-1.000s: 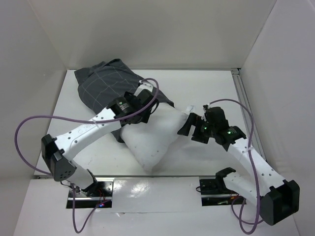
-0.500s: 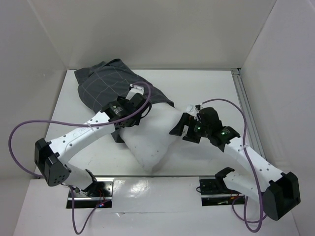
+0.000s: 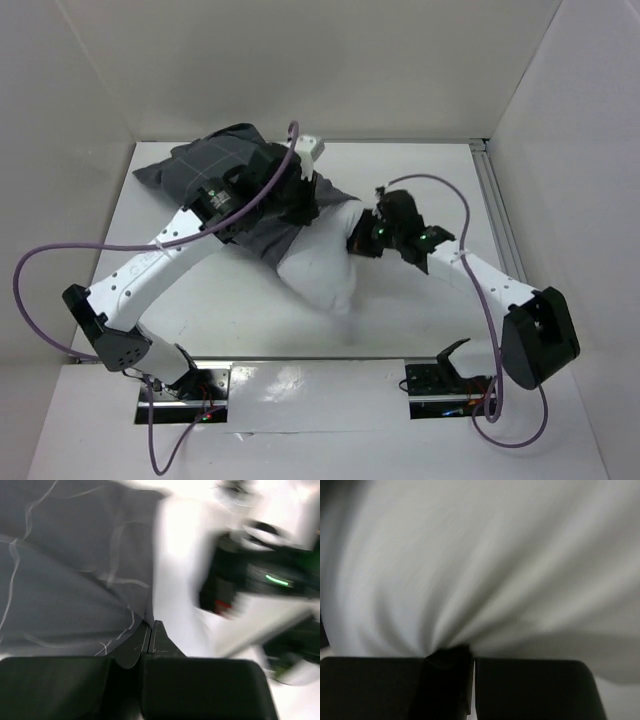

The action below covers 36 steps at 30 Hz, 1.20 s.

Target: Put the pillow into the pillowcase

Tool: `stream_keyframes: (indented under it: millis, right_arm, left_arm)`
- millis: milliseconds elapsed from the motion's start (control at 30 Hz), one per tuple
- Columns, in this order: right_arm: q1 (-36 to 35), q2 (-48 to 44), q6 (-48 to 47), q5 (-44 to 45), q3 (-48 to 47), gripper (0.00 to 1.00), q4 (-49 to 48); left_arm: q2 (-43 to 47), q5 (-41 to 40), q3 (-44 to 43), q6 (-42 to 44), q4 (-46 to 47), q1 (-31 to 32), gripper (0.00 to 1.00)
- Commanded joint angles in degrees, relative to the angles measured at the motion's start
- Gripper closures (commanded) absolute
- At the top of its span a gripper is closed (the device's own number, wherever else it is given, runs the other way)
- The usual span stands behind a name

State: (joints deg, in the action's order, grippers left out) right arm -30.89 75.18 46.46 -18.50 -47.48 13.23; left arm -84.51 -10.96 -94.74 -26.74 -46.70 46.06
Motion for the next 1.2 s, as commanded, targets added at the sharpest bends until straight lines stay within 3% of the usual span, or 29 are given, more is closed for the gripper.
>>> stream_keyframes:
  millis: [0,167,333,400,500,667,800,967,1067,1133,1167]
  right_arm:
    - [4.0,-4.1,-0.8,2.7,-11.5,1.0,-11.3]
    - [7.7,-7.0,3.3,5.9,-9.7,1.0,-18.1]
    - [5.8,-0.4,15.7,8.2,5.7,1.0,-31.7]
    - [5.8,1.6,20.1,8.8,9.4,1.0,-39.5]
    - [5.3,2.3,25.4,10.5,13.9,1.0,-43.6]
    - [4.8,-9.6,25.4,17.3,17.9,1.0,-37.3]
    - [4.3,-22.5,25.3,22.3,19.9,1.0,-24.8]
    - [4.3,-29.9,22.6,26.4,20.9,1.0,-17.4]
    - [6.0,-24.0,19.4,25.1,21.5,1.0,-21.7]
    - [7.5,-16.0,15.3,20.9,18.8,1.0,-24.1]
    - [8.4,-13.6,14.4,19.7,17.5,1.0,-24.1]
  left_arm:
    - [-1.3,30.0,-14.4,-2.7,14.0,3.7,1.0]
    - [-8.6,35.4,-25.0,-3.2,15.1,-0.1,1.0]
    - [-16.2,43.4,-20.1,-6.9,20.6,-7.0,1.0]
    - [-17.5,42.4,-18.3,-6.9,21.2,-7.6,1.0]
    - [-21.2,40.7,-20.1,-6.2,19.0,-7.6,1.0]
    - [-26.6,40.6,-34.7,-3.9,12.0,-5.6,1.0]
    - [-29.0,41.1,-43.7,-3.1,8.5,-4.4,1.0]
    - [-26.4,37.8,-38.9,-3.7,9.2,-3.9,1.0]
    - [-24.4,34.6,-29.9,-3.7,9.7,-3.9,1.0]
    - [-23.0,28.0,-23.1,-3.0,8.7,-2.5,1.0]
    - [-22.4,22.6,-21.2,-2.4,7.8,-1.9,0.77]
